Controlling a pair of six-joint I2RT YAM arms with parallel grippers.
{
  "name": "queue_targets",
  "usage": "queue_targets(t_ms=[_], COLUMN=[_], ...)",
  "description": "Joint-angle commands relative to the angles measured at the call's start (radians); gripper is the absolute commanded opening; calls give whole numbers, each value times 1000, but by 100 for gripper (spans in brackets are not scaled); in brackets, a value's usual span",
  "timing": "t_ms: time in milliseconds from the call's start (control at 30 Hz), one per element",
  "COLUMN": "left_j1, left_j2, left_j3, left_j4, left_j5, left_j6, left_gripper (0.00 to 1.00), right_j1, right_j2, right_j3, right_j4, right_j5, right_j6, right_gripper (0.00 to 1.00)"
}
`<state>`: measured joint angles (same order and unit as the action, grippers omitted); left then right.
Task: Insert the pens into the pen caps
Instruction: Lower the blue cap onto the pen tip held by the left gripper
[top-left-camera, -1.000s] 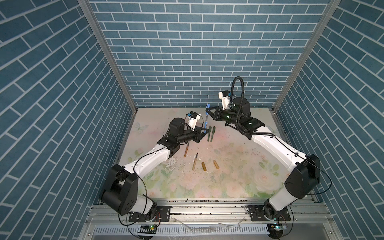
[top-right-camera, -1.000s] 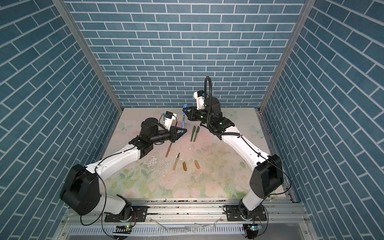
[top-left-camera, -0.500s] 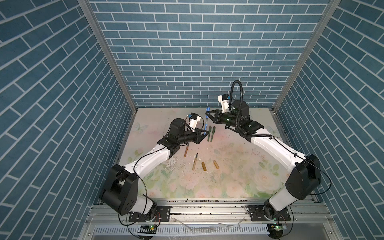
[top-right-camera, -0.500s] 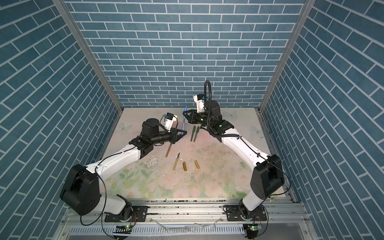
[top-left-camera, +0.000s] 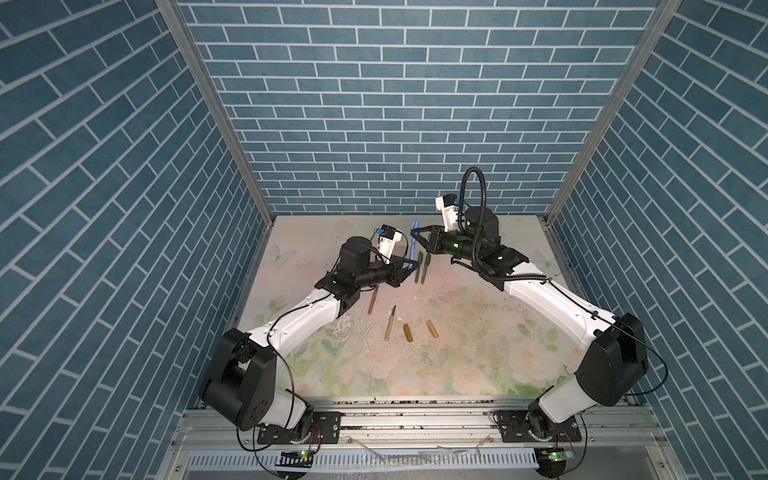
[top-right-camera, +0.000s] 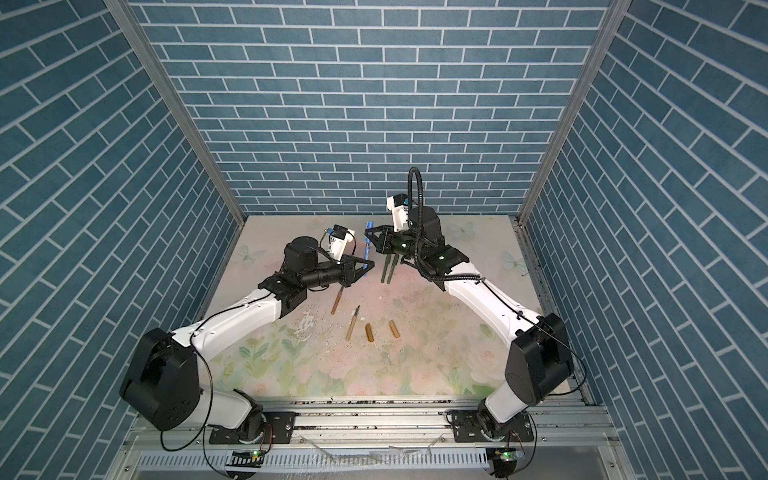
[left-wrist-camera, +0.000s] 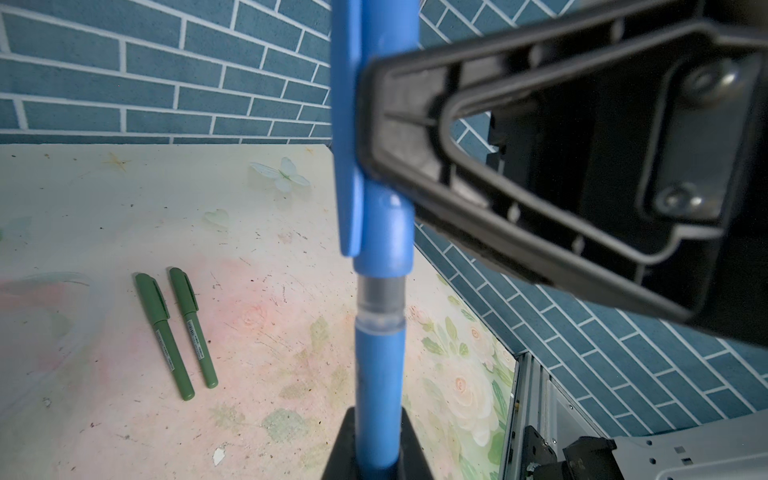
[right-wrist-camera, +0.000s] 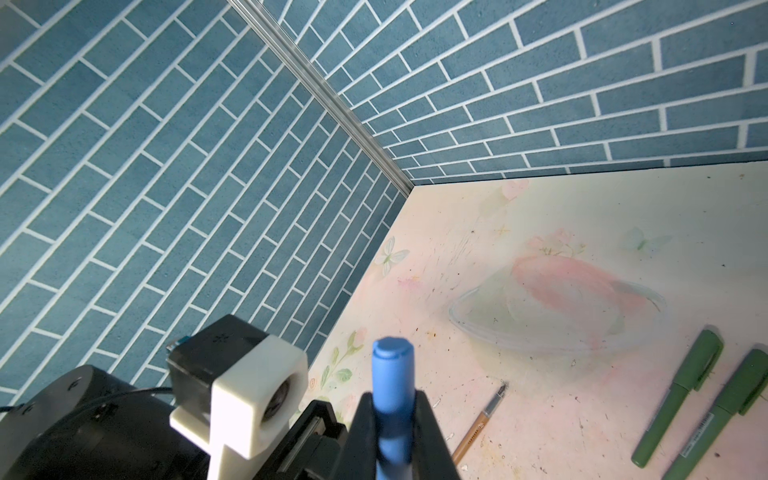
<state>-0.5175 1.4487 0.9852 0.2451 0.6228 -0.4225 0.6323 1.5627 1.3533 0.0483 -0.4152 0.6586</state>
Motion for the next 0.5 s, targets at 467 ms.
queue_targets(t_ms=[467], left_j1=[2], left_j2=[-7], left_j3=[4], left_j4=[49], left_j5=[-34], left_j6=[13], left_gripper=[0], right_j1=[38], right_j2=[-32], right_j3=[-112], right_j4=[-11], right_j5=[-102], right_j6=[14], right_gripper=[22])
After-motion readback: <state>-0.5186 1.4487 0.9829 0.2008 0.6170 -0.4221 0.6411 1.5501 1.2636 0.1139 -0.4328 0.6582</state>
